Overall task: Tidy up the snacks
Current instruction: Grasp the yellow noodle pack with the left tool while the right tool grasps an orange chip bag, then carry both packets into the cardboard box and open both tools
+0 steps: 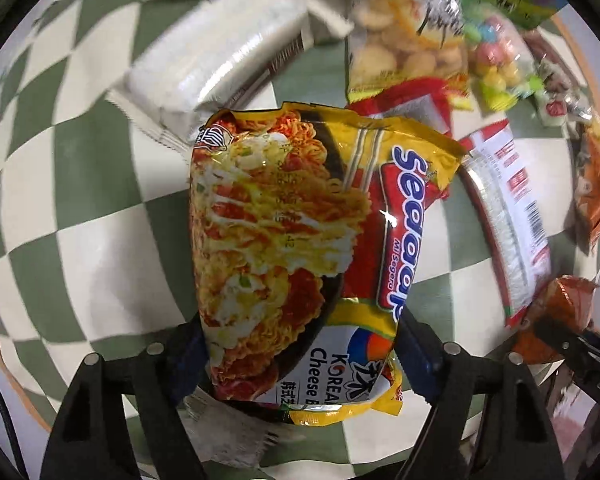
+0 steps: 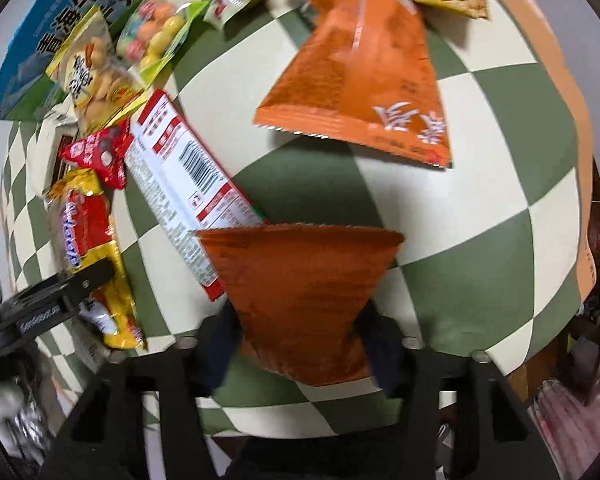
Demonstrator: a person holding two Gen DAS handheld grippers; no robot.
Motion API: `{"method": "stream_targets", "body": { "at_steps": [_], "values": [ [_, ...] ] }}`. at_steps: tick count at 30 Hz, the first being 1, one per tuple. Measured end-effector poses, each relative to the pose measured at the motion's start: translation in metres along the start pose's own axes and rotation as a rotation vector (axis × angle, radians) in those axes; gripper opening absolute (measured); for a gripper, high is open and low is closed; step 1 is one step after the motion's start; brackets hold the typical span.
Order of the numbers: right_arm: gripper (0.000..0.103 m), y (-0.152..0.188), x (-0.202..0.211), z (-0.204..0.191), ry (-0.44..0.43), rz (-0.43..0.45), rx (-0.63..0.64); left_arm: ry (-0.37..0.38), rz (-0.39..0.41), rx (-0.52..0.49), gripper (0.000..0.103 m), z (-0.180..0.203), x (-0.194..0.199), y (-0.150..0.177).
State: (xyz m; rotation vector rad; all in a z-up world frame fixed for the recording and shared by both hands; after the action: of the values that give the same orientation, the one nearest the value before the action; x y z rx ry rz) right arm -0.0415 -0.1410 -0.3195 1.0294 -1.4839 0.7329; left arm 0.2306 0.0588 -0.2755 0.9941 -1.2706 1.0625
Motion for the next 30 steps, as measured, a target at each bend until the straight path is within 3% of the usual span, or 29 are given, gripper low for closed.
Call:
{"method": "stream_targets", "body": {
  "at_steps": [4, 9, 12, 14, 16, 18, 20, 21, 24, 27, 30],
  "values": [
    [0.046, 0.022, -0.009, 0.014, -0.006, 0.040, 0.010, 0.017, 0.038, 0.061, 0.080, 0.006, 0.035, 0.016],
    [0.045, 0.022, 0.017, 0.029, -0.035, 0.043, 0.064, 0.052, 0.070, 0.137, 0.080, 0.002, 0.056, 0.053],
    [0.045, 0.017, 0.042, 0.017, -0.079, 0.050, 0.117, 0.068, 0.094, 0.184, 0.080, 0.007, 0.078, 0.079],
    [0.045, 0.010, 0.058, 0.016, -0.121, 0.044, 0.149, 0.087, 0.119, 0.221, 0.080, 0.023, 0.111, 0.089],
    [0.044, 0.000, 0.076, 0.016, -0.163, 0.035, 0.187, 0.103, 0.161, 0.248, 0.080, 0.026, 0.147, 0.091],
    [0.044, -0.003, 0.099, 0.008, -0.195, 0.041, 0.238, 0.108, 0.198, 0.259, 0.080, 0.031, 0.151, 0.071],
    [0.044, -0.024, 0.120, -0.004, -0.228, 0.049, 0.289, 0.122, 0.241, 0.264, 0.080, 0.037, 0.174, 0.051],
    [0.044, -0.038, 0.136, -0.009, -0.253, 0.057, 0.318, 0.127, 0.255, 0.262, 0.080, 0.044, 0.167, 0.034],
    [0.044, -0.072, 0.164, -0.041, -0.305, 0.091, 0.393, 0.148, 0.301, 0.254, 0.080, 0.063, 0.182, 0.046],
    [0.044, -0.113, 0.198, -0.065, -0.333, 0.142, 0.469, 0.131, 0.337, 0.252, 0.080, 0.056, 0.195, 0.048],
    [0.044, -0.156, 0.212, -0.095, -0.326, 0.189, 0.525, 0.103, 0.339, 0.259, 0.080, 0.055, 0.168, 0.029]
  ]
}}
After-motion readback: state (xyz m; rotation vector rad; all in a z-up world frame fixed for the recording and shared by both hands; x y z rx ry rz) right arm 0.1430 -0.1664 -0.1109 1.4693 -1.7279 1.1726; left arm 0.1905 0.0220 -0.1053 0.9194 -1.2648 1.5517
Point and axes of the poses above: each gripper's, at about its wrist camera, not at the fingertips, and x roughly against the way its jaws point, z to its right, y to its underside, the point moved 3 cm from there along -x, roughly the way its jaws point, and after that the axes turned 3 degrees about -x, right-handed, at the moved point
